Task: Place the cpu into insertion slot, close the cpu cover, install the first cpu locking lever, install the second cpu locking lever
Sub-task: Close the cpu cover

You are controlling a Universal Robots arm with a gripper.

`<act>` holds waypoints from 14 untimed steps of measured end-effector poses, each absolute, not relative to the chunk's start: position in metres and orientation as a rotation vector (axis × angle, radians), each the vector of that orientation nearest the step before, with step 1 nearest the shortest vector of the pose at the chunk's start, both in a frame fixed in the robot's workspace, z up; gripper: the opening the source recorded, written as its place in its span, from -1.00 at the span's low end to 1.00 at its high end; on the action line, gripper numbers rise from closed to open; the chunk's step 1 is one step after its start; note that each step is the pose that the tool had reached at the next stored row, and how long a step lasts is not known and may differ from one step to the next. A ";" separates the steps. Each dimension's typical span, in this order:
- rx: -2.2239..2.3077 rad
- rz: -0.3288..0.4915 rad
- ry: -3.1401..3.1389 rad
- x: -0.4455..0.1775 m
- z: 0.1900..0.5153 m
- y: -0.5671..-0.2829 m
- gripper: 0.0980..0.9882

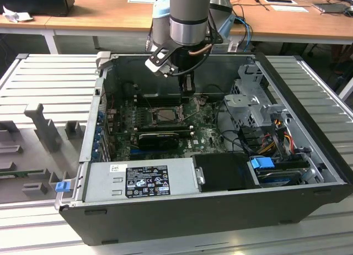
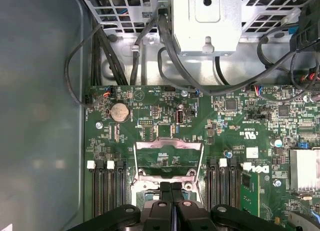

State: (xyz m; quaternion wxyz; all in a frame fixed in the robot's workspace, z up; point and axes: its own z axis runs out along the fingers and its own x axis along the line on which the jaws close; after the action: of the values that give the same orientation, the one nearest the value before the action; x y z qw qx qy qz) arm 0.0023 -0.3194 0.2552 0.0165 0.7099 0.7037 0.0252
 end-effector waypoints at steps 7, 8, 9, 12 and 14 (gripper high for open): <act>2.207 0.078 2.188 0.008 0.255 -0.319 -0.98; 2.207 0.078 2.188 0.009 0.255 -0.319 -0.98; 2.207 0.078 2.188 0.010 0.255 -0.319 -0.98; 2.207 0.078 2.188 0.012 0.255 -0.319 -0.98; 2.207 0.079 2.188 0.017 0.255 -0.319 -0.98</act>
State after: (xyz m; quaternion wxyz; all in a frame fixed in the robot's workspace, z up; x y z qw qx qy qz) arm 0.0168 -0.3193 0.2553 0.0165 0.7098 0.7038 0.0253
